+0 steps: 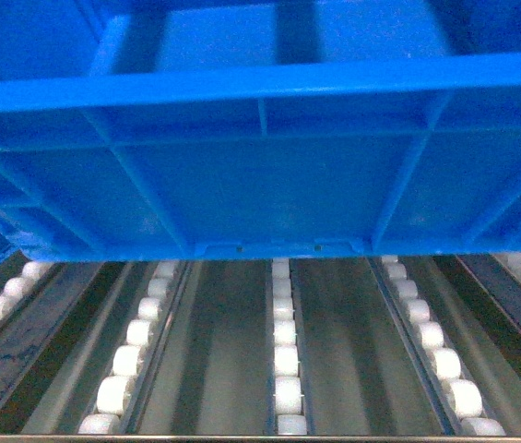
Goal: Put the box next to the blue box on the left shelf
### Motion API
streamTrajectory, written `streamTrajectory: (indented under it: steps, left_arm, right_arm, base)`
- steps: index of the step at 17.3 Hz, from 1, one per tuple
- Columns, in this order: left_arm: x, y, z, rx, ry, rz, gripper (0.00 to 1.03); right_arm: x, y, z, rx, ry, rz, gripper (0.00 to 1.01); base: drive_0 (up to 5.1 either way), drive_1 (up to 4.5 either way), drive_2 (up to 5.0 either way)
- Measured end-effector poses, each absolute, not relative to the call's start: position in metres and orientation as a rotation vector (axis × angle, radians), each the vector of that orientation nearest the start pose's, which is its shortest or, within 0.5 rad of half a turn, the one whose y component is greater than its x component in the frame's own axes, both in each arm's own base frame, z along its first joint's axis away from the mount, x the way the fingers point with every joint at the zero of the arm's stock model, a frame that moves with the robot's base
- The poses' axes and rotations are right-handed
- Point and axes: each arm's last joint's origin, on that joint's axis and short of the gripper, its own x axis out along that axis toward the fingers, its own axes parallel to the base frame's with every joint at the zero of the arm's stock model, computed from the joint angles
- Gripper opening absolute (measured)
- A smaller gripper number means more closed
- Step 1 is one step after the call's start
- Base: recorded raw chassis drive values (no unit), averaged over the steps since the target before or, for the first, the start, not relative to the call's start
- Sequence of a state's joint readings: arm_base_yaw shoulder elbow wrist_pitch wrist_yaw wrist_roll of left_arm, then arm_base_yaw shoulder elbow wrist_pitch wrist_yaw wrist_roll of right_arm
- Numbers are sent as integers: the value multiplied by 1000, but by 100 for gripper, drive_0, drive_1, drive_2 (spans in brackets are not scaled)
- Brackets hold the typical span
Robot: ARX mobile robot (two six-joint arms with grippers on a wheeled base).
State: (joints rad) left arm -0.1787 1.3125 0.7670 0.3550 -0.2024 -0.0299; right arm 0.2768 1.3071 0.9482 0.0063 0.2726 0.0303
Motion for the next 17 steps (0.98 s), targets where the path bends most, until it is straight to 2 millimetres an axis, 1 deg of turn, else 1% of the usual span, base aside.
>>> streamTrajectory:
  steps: [1, 2, 5, 7, 9, 12, 13, 14, 16, 17]
  left_arm:
    - [285, -48, 261, 13, 249, 5, 18]
    - [287, -52, 255, 27, 329, -13, 18]
    - [296, -60, 229, 18, 452, -25, 18]
    - [302, -68, 219, 17, 519, -25, 18]
    - [303, -71, 218, 26, 536, -22, 18]
    - [304, -75, 210, 56, 595, -3, 18]
    - [305, -75, 209, 60, 600, 1, 18]
    - [307, -76, 203, 62, 622, 5, 18]
    - [310, -76, 196, 29, 687, 3, 18]
    - [313, -77, 196, 9, 708, -3, 20]
  right_arm:
    - [282, 69, 290, -52, 420, 16, 20]
    - [284, 67, 279, -42, 502, 20, 20]
    - [297, 62, 248, -37, 612, 3, 20]
    - [304, 58, 233, -30, 663, -7, 19]
    - [305, 56, 229, -27, 676, -10, 19]
    - [309, 55, 205, 9, 747, -2, 19]
    - [311, 55, 199, 24, 759, -7, 19]
    - [312, 56, 195, 33, 771, -11, 19]
    - [314, 56, 195, 27, 777, -17, 18]
    - [315, 56, 194, 27, 780, -16, 24]
  base:
    - [0, 0, 0]
    - [0, 0, 0]
    - [0, 0, 0]
    - [0, 0, 0]
    - [0, 0, 0]
    - [0, 0, 0]
    - [0, 0, 0]
    - [0, 0, 0]
    - [0, 0, 0]
    - [0, 0, 0]
